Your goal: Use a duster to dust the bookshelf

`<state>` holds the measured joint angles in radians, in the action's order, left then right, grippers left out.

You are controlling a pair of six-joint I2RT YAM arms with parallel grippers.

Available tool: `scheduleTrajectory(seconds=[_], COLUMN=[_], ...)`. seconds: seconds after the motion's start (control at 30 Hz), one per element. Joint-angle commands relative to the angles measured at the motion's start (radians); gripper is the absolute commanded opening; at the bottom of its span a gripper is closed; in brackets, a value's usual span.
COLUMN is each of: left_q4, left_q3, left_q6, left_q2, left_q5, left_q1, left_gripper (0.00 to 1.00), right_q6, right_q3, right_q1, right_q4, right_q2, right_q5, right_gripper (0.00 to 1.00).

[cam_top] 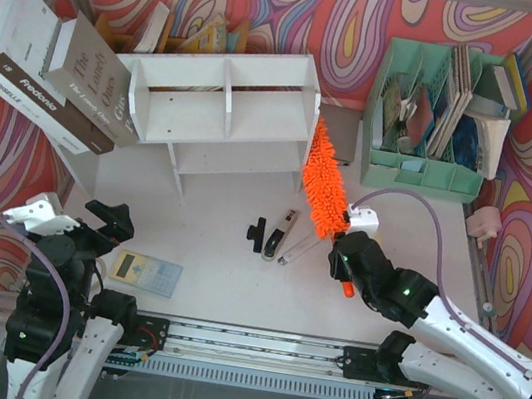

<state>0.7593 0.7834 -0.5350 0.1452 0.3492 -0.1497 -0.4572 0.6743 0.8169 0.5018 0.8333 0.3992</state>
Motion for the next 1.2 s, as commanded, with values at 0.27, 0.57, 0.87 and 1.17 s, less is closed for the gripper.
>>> scheduleTrajectory(seconds=[0.27, 0.57, 0.87, 1.17], left_q4=[-0.019, -0.019, -0.019, -0.017], left_q3=[-0.013, -0.013, -0.012, -0.012], left_q6=[-0.003, -0.003, -0.003, -0.005], left_q2=[-0.009, -0.007, -0.001, -0.01], left_q5=[0.008, 0.008, 0.005, 0.01], left_q1=[-0.004, -0.004, -0.004, -0.003], left_gripper=[0.99, 0.98, 0.98, 0.99], right_q6=[0.123, 0.006, 0.066, 0.08], right_q3=[0.303, 0.064, 0.171, 0.219], right_q1=[0.006, 0.006, 0.006, 0.005], right_q4=[0.019, -0.07, -0.008, -0.021], right_q2=[-0.038, -0.002, -0.046, -0.07], right_q5=[0.026, -0.085, 0.002, -0.047], right_gripper=[0.0, 0.0, 0.0, 0.0])
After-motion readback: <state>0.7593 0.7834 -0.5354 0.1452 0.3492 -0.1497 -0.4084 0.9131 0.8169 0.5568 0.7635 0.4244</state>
